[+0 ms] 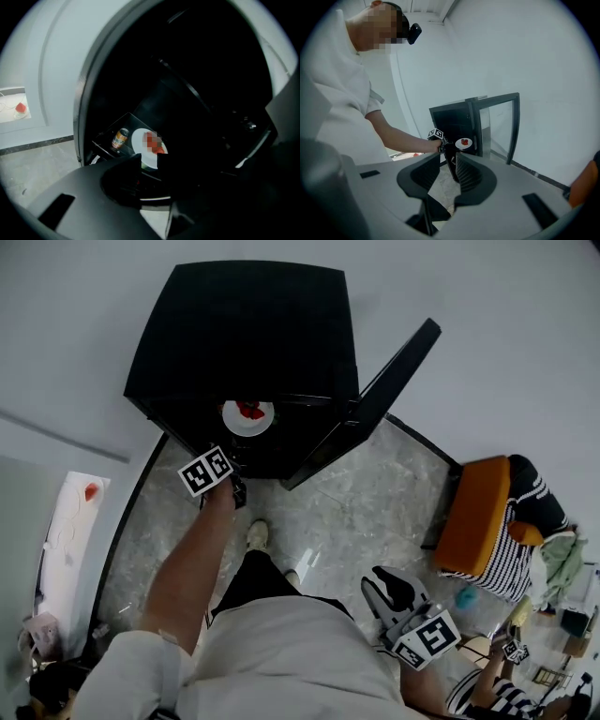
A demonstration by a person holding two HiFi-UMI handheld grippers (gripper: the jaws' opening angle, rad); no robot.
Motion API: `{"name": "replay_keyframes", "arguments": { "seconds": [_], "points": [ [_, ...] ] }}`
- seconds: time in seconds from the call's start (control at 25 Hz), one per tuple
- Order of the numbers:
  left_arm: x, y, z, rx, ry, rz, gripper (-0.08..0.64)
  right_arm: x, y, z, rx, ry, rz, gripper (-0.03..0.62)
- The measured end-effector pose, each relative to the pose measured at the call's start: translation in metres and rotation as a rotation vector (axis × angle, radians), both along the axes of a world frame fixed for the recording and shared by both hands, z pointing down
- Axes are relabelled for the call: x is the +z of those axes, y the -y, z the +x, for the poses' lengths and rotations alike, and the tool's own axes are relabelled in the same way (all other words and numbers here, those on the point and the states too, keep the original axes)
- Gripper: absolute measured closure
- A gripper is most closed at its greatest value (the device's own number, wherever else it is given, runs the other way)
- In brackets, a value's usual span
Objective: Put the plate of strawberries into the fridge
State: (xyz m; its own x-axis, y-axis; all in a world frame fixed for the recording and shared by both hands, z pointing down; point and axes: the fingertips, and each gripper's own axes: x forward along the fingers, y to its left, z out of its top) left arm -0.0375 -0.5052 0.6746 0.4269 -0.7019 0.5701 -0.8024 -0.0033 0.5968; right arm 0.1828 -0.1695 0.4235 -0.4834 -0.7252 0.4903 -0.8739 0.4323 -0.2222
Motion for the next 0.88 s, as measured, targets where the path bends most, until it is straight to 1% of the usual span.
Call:
{"name": "replay_keyframes", "arguments": {
  "seconds": [0.12, 0.2, 0.28, 0.4, 0.48, 0.64, 0.72, 0.8, 0.88],
  "points": [
    [-0.03, -0.034, 0.001, 0.051, -0.055, 0.047, 0.451, -0.001, -0.008, -0.002, -0.045, 0.012, 0.037, 0.479],
    [-0.052, -0.063, 0.001, 0.102, -0.086, 0.082, 0.457, -0.002, -0.015, -0.004, -0.081, 0.021, 0.066, 0.479],
    [-0.074, -0.101, 0.002, 0.159, -0.112, 0.106, 0.496, -0.003, -0.026, -0.003, -0.111, 0.027, 0.088, 0.487],
    [-0.106, -0.167, 0.004, 0.225, -0.155, 0.123, 0.544, -0.001, -0.046, -0.004, -0.16, 0.045, 0.106, 0.532],
    [-0.128, -0.214, 0.003, 0.269, -0.166, 0.145, 0.548, 0.004, -0.058, -0.009, -0.208, 0.06, 0.111, 0.553],
    [-0.171, -0.299, 0.006, 0.366, -0.18, 0.183, 0.548, 0.02, -0.079, -0.025, -0.304, 0.079, 0.088, 0.568],
    [-0.186, -0.338, 0.008, 0.42, -0.161, 0.193, 0.548, 0.022, -0.086, -0.038, -0.347, 0.082, 0.089, 0.568],
    [-0.198, -0.376, 0.011, 0.498, -0.138, 0.194, 0.548, 0.02, -0.095, -0.052, -0.376, 0.086, 0.101, 0.568],
    [-0.207, -0.41, 0.016, 0.568, -0.138, 0.187, 0.548, 0.016, -0.104, -0.065, -0.39, 0.088, 0.115, 0.568]
  ]
}}
